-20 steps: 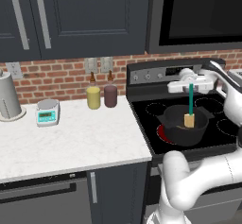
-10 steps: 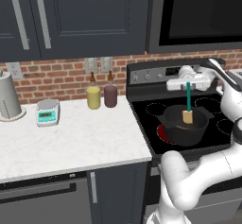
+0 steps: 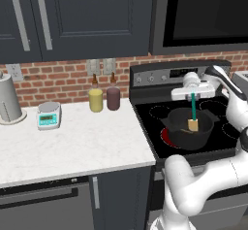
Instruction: Put the avocado and potato in the pot. Retrieve the spatula and lightly stir the vegetables in the pot.
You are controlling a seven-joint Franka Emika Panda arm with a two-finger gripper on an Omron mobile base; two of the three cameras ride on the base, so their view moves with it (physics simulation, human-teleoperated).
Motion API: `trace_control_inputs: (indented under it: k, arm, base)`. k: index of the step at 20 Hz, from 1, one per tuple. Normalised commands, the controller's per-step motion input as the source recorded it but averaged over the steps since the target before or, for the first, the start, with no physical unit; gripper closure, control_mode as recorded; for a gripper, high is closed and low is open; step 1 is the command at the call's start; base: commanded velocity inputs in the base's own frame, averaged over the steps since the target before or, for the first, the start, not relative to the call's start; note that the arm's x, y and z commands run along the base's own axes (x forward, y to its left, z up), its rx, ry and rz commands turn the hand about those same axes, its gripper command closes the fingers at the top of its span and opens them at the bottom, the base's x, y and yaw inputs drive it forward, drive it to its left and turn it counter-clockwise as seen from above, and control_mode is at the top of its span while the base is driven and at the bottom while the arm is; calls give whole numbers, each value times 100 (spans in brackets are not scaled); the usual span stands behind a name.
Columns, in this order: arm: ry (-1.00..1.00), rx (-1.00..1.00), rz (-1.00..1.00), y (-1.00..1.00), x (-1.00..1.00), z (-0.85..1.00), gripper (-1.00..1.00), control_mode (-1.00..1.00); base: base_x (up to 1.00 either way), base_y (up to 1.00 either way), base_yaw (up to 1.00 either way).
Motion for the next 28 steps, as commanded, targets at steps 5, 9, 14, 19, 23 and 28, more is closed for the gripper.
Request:
trace_control_inputs:
  k: [5, 9, 14, 19, 23, 28]
  arm:
    - [-19, 29, 24, -14, 4, -36, 100, -100]
    - [-16, 45, 26, -3, 0, -44, 100, -100]
    - [-15, 43, 26, -13, 4, -91, 100, -100]
    - [-17, 29, 23, -38, 21, -100, 100, -100]
    - [-21, 11, 21, -52, 38, -88, 100, -100]
    - [-27, 0, 23, -41, 40, -65, 100, -100]
  base:
    - [0, 0, 0]
    - [0, 0, 0]
    - [0, 0, 0]
    - [0, 0, 0]
    - [0, 0, 0]
    - [0, 0, 0]
